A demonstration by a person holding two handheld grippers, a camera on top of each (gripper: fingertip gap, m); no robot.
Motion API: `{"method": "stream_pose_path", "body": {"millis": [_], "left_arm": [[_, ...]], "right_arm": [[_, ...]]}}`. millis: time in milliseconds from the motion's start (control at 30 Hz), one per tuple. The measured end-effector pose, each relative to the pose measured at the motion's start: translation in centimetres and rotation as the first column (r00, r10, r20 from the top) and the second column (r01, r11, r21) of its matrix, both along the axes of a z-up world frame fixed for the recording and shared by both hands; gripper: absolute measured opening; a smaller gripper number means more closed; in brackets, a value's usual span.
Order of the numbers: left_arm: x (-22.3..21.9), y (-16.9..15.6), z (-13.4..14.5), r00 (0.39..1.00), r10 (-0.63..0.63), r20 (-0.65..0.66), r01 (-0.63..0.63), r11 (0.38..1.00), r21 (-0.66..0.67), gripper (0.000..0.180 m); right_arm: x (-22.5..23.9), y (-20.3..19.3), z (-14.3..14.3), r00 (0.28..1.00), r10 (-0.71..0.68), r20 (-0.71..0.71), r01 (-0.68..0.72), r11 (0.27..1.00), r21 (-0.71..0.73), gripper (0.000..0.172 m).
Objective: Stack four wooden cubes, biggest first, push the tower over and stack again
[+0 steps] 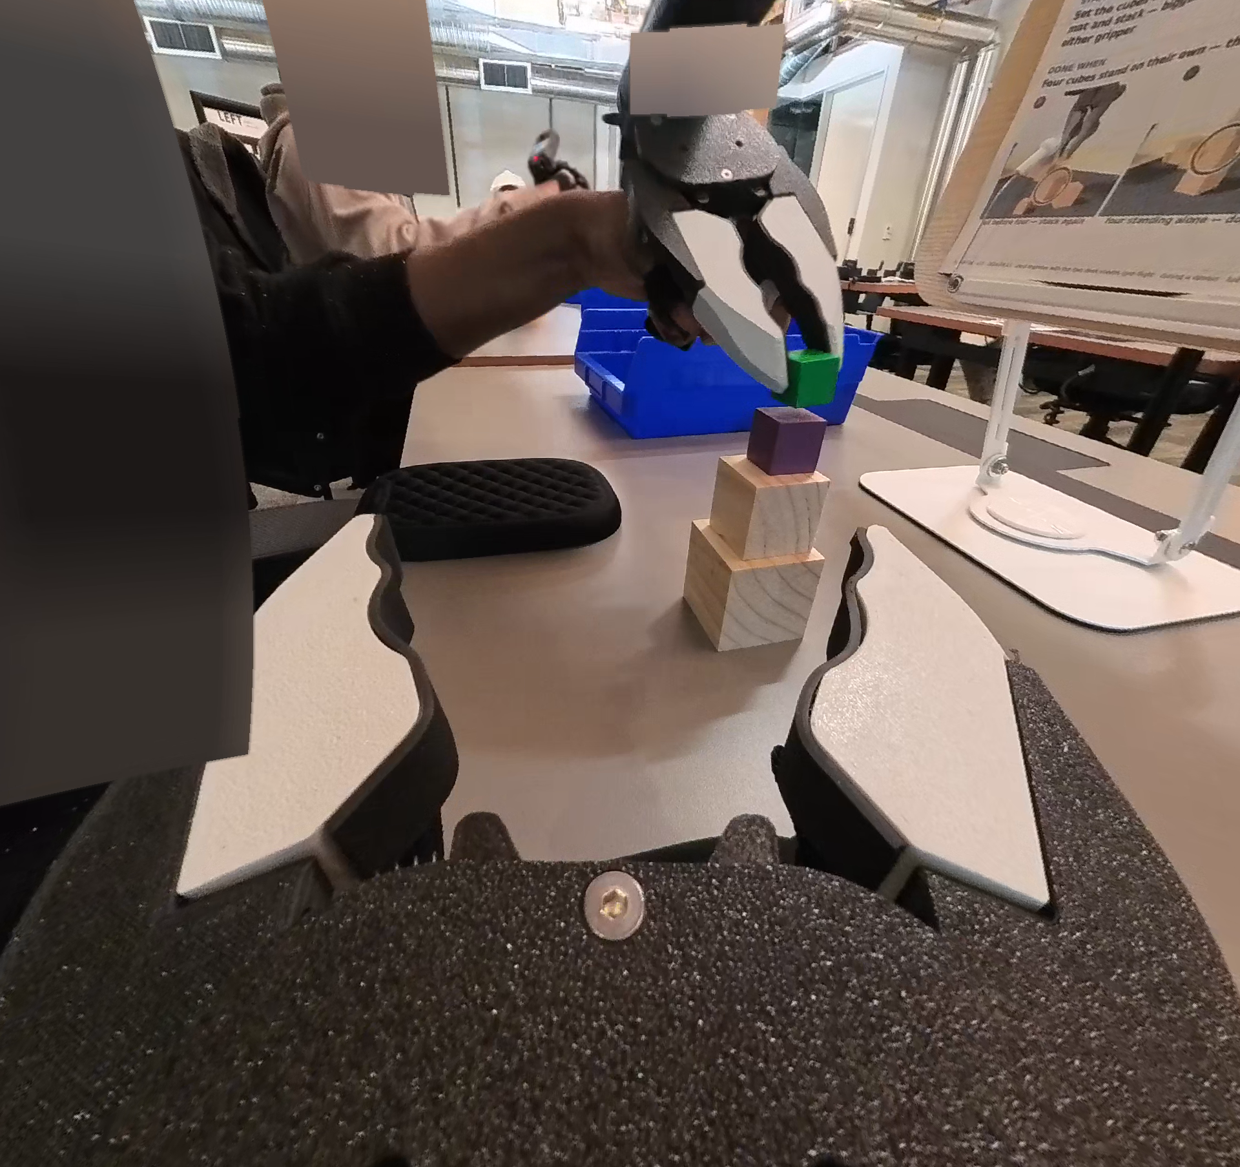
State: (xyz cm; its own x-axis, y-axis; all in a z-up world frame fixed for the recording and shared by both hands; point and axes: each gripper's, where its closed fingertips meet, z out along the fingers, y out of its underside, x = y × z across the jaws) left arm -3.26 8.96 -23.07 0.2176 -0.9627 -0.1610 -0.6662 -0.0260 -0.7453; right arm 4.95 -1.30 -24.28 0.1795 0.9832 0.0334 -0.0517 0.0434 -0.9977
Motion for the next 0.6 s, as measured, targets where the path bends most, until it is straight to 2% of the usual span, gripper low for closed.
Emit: {"method": "stream_pose_path", "body": {"millis": [400, 600], "left_arm": [[-0.05, 0.11, -0.61, 1.000, 0.006, 0.014, -0.005, 1.000, -0.020, 0.022], [-0.02, -0.26, -0.44, 0.999, -0.008, 0.040, 0.010, 0.999, -0.037, 0.029]], "right_arm": [[0.03, 0.03, 0.03, 1.000, -0.001, -0.003, 0.001, 1.000, 0.000, 0.121], [0.02, 0.03, 0.02, 1.000, 0.000, -0.003, 0.000, 1.000, 0.000, 0.121]]}}
